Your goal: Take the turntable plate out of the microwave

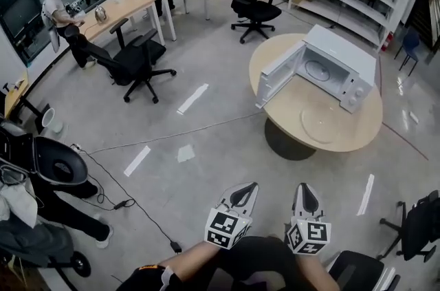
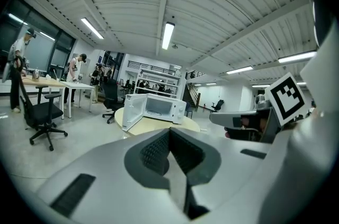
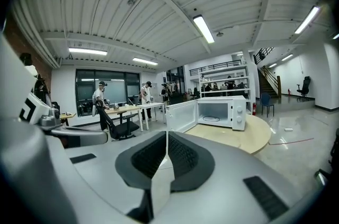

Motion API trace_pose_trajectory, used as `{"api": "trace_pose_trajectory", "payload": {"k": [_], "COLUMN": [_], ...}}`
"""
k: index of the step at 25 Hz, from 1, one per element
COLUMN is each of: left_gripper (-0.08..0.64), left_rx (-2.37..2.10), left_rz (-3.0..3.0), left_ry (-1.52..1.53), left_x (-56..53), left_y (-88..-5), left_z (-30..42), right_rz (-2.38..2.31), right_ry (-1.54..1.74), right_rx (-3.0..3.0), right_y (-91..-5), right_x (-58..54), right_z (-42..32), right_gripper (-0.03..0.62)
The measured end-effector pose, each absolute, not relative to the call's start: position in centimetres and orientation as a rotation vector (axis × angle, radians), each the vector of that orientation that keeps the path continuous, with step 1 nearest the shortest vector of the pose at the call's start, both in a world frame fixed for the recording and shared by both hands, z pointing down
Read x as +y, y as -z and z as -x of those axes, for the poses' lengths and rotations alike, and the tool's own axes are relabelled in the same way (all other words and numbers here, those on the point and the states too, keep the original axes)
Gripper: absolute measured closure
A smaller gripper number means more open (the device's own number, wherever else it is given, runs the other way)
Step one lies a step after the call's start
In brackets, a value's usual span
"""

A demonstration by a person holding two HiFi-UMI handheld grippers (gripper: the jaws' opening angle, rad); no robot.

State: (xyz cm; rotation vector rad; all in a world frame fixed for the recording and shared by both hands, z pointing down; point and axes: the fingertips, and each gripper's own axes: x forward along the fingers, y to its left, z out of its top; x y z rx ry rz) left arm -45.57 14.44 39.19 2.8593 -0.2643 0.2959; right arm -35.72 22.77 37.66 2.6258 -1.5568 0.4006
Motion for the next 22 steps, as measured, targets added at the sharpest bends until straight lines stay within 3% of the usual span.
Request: {"api": "trace_pose_trajectory", "payload": {"k": [22], "left_gripper": [0.514], "left_rx": [-0.355], "left_rz": [-2.897], "left_ry": [-0.381], "left_x": [25.4], "left_y": [-40.3], "left_z": [38.6], "right_rz": [-2.544], "right_ry": [-0.440], "right_rx": [-1.632], "right_y": [-39.9], "right_x": [33.9], "right_z": [31.1], "right_gripper": [0.577]}}
